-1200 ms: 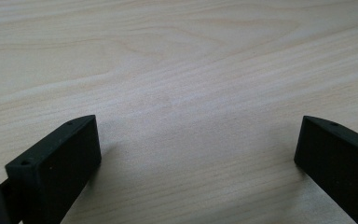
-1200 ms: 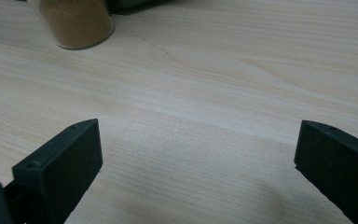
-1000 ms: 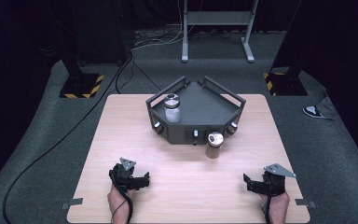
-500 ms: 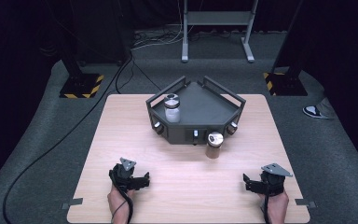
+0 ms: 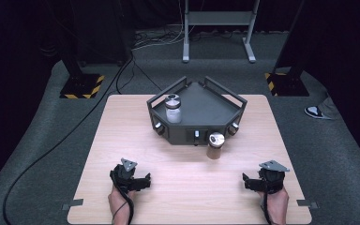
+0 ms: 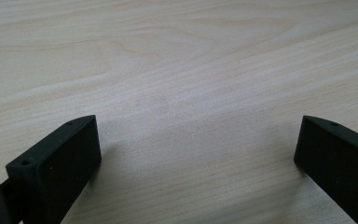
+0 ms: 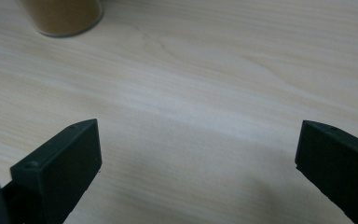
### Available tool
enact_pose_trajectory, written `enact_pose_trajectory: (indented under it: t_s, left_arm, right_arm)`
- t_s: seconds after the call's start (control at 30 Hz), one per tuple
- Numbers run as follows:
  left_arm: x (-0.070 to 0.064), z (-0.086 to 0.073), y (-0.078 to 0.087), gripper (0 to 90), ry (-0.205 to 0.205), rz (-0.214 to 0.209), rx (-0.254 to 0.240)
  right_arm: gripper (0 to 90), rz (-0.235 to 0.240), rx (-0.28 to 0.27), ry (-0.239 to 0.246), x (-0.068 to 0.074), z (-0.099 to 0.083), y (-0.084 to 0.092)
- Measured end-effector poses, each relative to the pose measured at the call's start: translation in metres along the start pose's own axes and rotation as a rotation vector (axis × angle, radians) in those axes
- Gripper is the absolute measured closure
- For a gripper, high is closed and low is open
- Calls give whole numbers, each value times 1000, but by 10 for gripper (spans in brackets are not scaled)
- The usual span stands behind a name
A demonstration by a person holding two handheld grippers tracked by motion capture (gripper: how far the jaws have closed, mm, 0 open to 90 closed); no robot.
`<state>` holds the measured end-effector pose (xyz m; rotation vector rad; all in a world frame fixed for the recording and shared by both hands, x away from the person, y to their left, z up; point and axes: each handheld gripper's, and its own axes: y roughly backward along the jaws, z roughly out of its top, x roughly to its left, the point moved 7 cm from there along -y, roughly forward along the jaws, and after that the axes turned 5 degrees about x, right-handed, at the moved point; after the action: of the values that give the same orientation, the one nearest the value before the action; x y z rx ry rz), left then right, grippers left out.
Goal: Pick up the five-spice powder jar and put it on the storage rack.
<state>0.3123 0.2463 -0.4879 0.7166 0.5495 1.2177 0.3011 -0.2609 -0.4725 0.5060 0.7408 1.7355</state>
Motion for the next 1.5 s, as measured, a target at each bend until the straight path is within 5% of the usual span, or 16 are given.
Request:
enact_pose_trajectory:
  t_s: [0.33,0.57,0.9,1.5]
  left_arm:
    - [0,0,0,1,1,1,1]
    - [0,0,0,1,-1,2,1]
    - [-1,0,0,1,-3,4,0]
    - [0,0,0,1,3,-1,1]
  right_arm:
    - [0,37,-14,77,33,49,-7]
    - [0,94,-2,81,46,70,-23]
    - [0,158,-6,90,59,80,-36]
    - [0,165,-9,98,80,101,-69]
